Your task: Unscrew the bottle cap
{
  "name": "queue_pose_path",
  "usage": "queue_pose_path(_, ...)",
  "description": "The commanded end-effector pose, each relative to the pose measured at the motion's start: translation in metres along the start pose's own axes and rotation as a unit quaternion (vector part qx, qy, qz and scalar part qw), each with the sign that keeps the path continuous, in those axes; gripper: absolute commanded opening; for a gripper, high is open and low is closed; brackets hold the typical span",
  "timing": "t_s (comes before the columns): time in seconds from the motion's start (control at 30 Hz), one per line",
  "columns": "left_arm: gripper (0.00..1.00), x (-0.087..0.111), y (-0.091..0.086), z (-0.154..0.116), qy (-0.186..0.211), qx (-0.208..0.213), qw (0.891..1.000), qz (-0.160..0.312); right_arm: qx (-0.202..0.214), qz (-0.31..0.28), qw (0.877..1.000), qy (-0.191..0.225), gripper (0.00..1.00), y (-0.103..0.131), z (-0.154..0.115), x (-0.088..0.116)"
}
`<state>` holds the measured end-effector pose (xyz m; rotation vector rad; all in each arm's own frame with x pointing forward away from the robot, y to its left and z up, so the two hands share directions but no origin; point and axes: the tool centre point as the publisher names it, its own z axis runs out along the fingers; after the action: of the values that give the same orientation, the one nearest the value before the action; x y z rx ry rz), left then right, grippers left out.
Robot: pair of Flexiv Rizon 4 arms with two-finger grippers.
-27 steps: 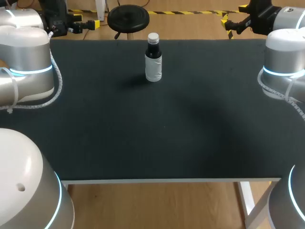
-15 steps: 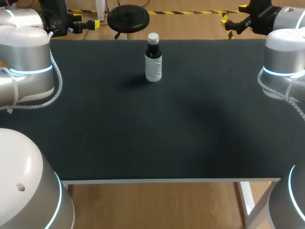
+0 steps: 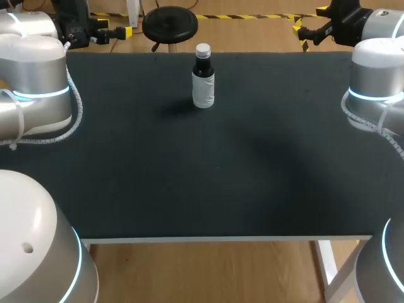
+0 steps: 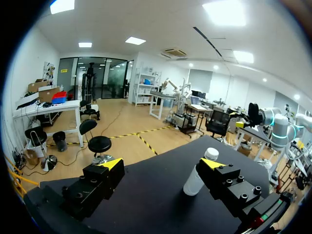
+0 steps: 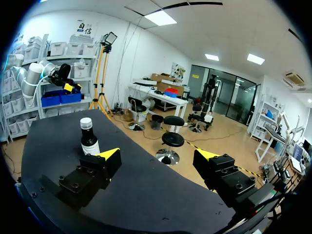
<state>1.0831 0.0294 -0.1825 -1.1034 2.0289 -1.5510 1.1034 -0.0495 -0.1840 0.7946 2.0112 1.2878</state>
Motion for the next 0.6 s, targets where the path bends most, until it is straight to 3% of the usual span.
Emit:
queue_pose_path(0.03,1.00,0.000,0.000,0.000,0.001,0.000,1.000,0.000,-0.001,0.000,1.000,0.001,1.00,-0.001,0.000,0.000)
queue_pose_path(0.13,1.00,0.001,0.001,0.004,0.035,0.000,0.999,0.018,-0.001,0.000,1.000,0.001,1.00,-0.001,0.000,0.000)
queue_pose_path(0.23,1.00,0.009,0.001,0.008,0.109,0.015,0.991,0.075,-0.001,0.000,1.000,0.001,1.00,-0.001,0.000,0.000)
queue_pose_path(0.27,1.00,0.012,0.002,0.009,0.116,0.012,0.989,0.092,-0.001,0.000,1.000,0.001,1.00,-0.001,0.000,0.000)
queue_pose_path(0.33,1.00,0.015,0.004,0.011,0.194,0.031,0.973,0.118,-0.001,0.000,1.000,0.001,1.00,-0.001,0.000,0.000)
queue_pose_path(0.4,1.00,0.018,0.006,0.010,0.239,0.037,0.958,0.153,-0.001,0.000,1.000,0.001,1.00,-0.001,0.000,0.000)
queue_pose_path(0.6,1.00,0.026,0.017,0.017,0.359,0.047,0.914,0.180,-0.001,0.000,1.000,0.001,1.00,-0.001,0.000,0.000)
